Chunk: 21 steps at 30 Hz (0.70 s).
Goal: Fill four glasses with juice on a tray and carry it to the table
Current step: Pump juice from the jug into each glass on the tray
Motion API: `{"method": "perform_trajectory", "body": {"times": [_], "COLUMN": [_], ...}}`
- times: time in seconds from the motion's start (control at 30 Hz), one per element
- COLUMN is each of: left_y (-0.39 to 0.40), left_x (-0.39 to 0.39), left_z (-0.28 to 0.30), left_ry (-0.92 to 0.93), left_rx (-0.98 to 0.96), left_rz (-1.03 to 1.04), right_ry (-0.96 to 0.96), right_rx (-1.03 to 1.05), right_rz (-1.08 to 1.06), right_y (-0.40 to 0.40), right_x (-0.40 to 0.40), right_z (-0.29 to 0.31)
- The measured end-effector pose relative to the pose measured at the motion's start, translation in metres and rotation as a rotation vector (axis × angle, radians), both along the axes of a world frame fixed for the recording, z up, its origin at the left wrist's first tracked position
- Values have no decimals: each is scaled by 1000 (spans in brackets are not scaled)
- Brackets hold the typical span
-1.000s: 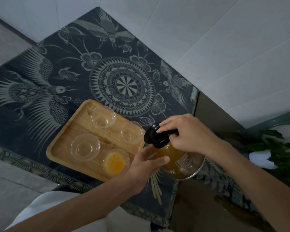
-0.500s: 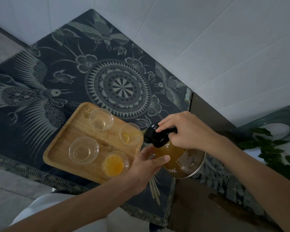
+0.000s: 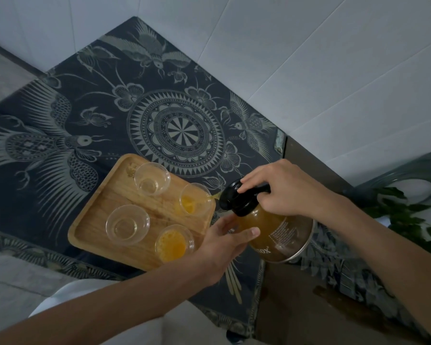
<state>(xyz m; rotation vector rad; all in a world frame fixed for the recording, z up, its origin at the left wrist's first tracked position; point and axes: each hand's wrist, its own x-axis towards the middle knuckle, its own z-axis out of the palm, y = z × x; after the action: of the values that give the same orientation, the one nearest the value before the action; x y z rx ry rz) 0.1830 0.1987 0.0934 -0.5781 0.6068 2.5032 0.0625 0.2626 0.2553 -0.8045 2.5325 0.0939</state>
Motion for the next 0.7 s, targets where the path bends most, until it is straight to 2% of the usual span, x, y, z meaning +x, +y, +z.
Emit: {"method": "perform_trajectory", "body": {"times": [0.7], "left_y": [0], "left_x": [-3], "left_z": [0], "left_ry": [7], "left_rx": [46], "left_rz": [19], "right_ry": [-4], "right_rx": [69], "right_rz": [40], "right_y": [-6], "right_x": [-7], "right_z": [-2]}}
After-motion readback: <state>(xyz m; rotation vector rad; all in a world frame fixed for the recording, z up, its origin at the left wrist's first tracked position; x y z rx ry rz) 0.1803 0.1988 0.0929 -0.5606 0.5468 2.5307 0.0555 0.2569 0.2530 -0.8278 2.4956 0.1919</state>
